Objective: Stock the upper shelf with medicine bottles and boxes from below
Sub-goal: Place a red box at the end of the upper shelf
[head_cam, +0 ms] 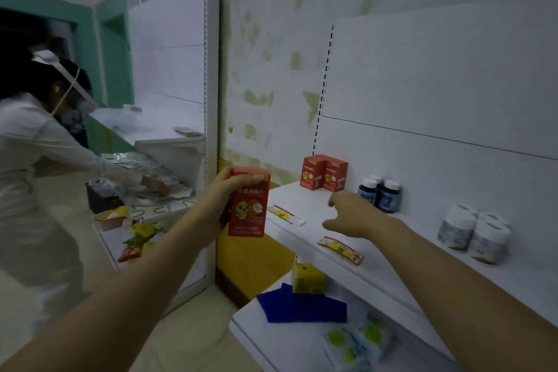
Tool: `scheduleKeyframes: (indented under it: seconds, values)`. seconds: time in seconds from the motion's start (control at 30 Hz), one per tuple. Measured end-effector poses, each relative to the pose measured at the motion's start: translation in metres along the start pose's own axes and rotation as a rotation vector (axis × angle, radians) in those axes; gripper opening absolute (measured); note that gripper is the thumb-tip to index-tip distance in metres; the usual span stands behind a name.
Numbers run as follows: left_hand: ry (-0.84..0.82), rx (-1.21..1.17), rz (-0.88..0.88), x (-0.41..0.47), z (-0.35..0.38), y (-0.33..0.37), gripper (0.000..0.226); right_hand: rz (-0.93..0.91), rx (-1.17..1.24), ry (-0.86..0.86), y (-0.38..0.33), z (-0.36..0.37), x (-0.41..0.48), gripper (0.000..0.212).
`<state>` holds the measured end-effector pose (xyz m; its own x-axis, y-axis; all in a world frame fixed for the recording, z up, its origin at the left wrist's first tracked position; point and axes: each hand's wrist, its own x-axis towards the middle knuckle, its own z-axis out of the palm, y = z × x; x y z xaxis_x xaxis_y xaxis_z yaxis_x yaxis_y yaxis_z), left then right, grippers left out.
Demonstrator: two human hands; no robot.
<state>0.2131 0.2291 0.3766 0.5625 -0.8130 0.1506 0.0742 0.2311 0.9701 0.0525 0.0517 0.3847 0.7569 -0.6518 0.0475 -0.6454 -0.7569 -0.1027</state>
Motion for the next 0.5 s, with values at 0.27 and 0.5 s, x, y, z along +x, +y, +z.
scheduleKeyframes:
  seconds: [0.27,0.5]
  values:
    - [-0.053,-0.057,-0.016,0.131,-0.034,-0.025,0.046,0.071,-0.004,0.041,-0.001,0.019,0.122,0.052]
    - [-0.183,-0.074,-0.063,0.239,-0.041,-0.032,0.045,0.213,-0.008,0.046,0.018,0.008,0.193,0.035]
